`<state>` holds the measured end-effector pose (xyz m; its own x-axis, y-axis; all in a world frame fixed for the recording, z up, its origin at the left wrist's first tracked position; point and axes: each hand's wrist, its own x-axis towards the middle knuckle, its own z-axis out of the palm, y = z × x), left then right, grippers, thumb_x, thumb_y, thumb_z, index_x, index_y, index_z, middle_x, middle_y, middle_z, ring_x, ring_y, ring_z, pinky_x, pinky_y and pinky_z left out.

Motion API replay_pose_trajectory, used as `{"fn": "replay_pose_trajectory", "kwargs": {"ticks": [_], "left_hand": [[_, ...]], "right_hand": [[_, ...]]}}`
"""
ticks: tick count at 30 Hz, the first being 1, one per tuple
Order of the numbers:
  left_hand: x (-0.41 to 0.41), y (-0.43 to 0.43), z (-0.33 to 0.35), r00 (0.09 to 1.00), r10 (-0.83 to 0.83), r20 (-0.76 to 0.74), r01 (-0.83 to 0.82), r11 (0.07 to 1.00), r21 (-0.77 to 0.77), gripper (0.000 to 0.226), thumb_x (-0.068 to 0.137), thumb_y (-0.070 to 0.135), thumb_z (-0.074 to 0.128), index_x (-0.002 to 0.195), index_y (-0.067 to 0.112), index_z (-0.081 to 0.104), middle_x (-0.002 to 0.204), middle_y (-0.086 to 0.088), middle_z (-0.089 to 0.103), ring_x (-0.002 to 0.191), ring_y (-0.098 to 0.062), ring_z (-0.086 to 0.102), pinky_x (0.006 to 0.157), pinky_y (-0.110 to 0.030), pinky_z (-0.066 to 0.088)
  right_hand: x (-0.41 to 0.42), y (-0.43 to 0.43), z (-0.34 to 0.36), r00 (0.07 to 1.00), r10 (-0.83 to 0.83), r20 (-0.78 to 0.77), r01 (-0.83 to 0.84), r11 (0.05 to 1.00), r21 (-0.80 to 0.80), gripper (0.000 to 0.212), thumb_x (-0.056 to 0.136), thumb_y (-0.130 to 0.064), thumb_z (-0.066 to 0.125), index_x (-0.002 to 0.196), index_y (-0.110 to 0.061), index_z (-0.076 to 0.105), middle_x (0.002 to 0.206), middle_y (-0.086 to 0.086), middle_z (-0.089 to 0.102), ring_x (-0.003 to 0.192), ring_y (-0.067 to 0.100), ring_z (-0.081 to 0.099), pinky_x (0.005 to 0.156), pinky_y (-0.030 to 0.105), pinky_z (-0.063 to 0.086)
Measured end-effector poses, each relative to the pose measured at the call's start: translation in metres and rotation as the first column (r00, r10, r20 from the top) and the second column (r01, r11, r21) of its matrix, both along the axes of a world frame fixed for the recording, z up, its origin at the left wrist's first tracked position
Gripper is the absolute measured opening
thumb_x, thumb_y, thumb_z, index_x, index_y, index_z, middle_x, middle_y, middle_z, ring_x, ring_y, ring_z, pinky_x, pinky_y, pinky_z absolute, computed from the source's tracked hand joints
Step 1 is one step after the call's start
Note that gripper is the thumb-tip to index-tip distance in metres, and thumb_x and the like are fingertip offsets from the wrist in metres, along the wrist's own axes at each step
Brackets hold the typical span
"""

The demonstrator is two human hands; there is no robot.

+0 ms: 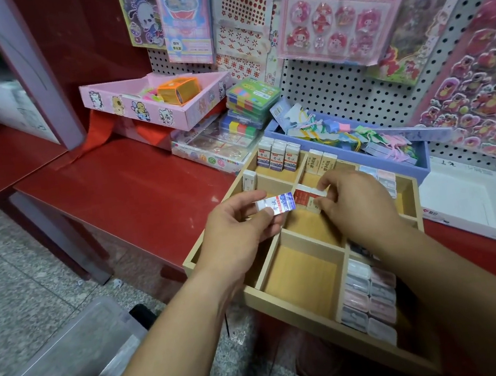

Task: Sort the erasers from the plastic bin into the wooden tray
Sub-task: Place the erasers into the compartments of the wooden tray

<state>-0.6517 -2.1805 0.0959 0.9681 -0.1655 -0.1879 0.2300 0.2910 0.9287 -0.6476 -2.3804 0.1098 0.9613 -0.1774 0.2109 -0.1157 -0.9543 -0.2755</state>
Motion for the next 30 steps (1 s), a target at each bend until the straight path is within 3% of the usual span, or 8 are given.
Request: {"fn": "replay_pose_trajectory", "kwargs": {"ticks": [4,7,10,15,20,22,25,30], "left_hand": [[0.0,0.0,-0.001,1.0,-0.017,0.02,0.017,1.0,0.017,0.029,0.092,-0.007,0.066,0.12,0.001,0.066,0.085,-0.012,0.072,0.083,-0.024,0.076,0.081,-0.034,0.063],[0.001,0.0,-0.001,0.999,-0.026,0.033,0.025,1.0,0.017,0.026,0.092,-0.005,0.067,0.117,0.001,0.067,0.086,-0.014,0.074,0.08,-0.021,0.074,0.081,-0.033,0.063],[0.0,-0.001,-0.001,0.998,-0.039,0.041,0.038,0.999,0.029,0.023,0.091,-0.002,0.069,0.114,0.003,0.07,0.089,-0.016,0.075,0.078,-0.02,0.073,0.08,-0.032,0.063],[-0.001,-0.001,0.002,0.998,-0.035,0.058,0.035,0.999,-0.007,0.018,0.09,-0.001,0.071,0.108,0.003,0.071,0.082,-0.014,0.074,0.074,-0.02,0.07,0.078,-0.033,0.061],[0.0,0.002,0.004,0.998,0.018,0.055,-0.019,1.0,0.02,0.017,0.09,-0.006,0.069,0.105,0.002,0.069,0.067,-0.002,0.069,0.068,-0.018,0.07,0.082,-0.036,0.061],[0.002,0.003,0.001,0.998,0.045,0.037,-0.047,0.998,0.033,0.018,0.092,-0.008,0.066,0.107,0.001,0.069,0.067,-0.002,0.064,0.069,-0.02,0.07,0.091,-0.043,0.06],[0.004,0.004,-0.001,0.997,0.07,0.02,-0.07,0.996,0.048,0.021,0.093,-0.009,0.064,0.108,0.003,0.071,0.08,-0.009,0.062,0.073,-0.021,0.071,0.096,-0.048,0.057],[0.005,0.005,-0.003,0.996,0.082,0.015,-0.083,0.995,0.05,0.021,0.093,-0.008,0.065,0.105,0.007,0.072,0.075,-0.003,0.065,0.077,-0.024,0.072,0.096,-0.05,0.057]], "right_hand": [[-0.004,-0.002,0.006,0.999,-0.012,-0.042,0.016,0.997,0.075,0.026,0.088,-0.04,0.074,0.108,-0.028,0.064,0.078,-0.011,0.063,0.083,0.015,0.061,0.072,0.035,0.049],[-0.013,0.002,0.015,0.999,-0.032,0.008,0.029,0.978,0.207,0.021,0.093,-0.05,0.065,0.096,-0.029,0.067,0.075,-0.007,0.065,0.076,0.014,0.062,0.07,0.036,0.053],[-0.022,0.014,0.021,0.999,0.041,0.013,-0.041,0.836,0.548,0.024,0.094,-0.047,0.065,0.084,-0.027,0.072,0.074,-0.003,0.069,0.065,0.014,0.063,0.063,0.036,0.054],[-0.022,0.028,0.021,0.988,0.152,-0.015,-0.088,0.647,0.757,0.009,0.088,-0.018,0.078,0.094,-0.015,0.072,0.076,0.001,0.073,0.057,0.0,0.056,0.055,0.015,0.044],[-0.002,0.023,0.03,0.999,0.044,-0.014,-0.011,0.523,0.852,0.008,0.089,-0.017,0.077,0.095,-0.016,0.071,0.09,0.012,0.075,0.077,0.021,0.069,0.072,0.031,0.057],[0.018,0.013,0.033,0.998,-0.06,0.027,0.017,0.63,0.776,0.009,0.089,-0.019,0.078,0.093,-0.019,0.07,0.084,0.005,0.069,0.074,0.016,0.064,0.069,0.029,0.054],[0.053,0.001,0.031,0.992,-0.094,0.079,0.037,0.841,0.539,0.008,0.089,-0.02,0.077,0.093,-0.02,0.07,0.081,-0.002,0.065,0.079,0.017,0.063,0.08,0.038,0.056],[0.09,0.002,0.013,0.999,-0.024,0.022,0.017,0.964,0.266,0.013,0.088,-0.025,0.077,0.09,-0.025,0.065,0.088,0.001,0.069,0.086,0.025,0.065,0.077,0.037,0.053]]}}
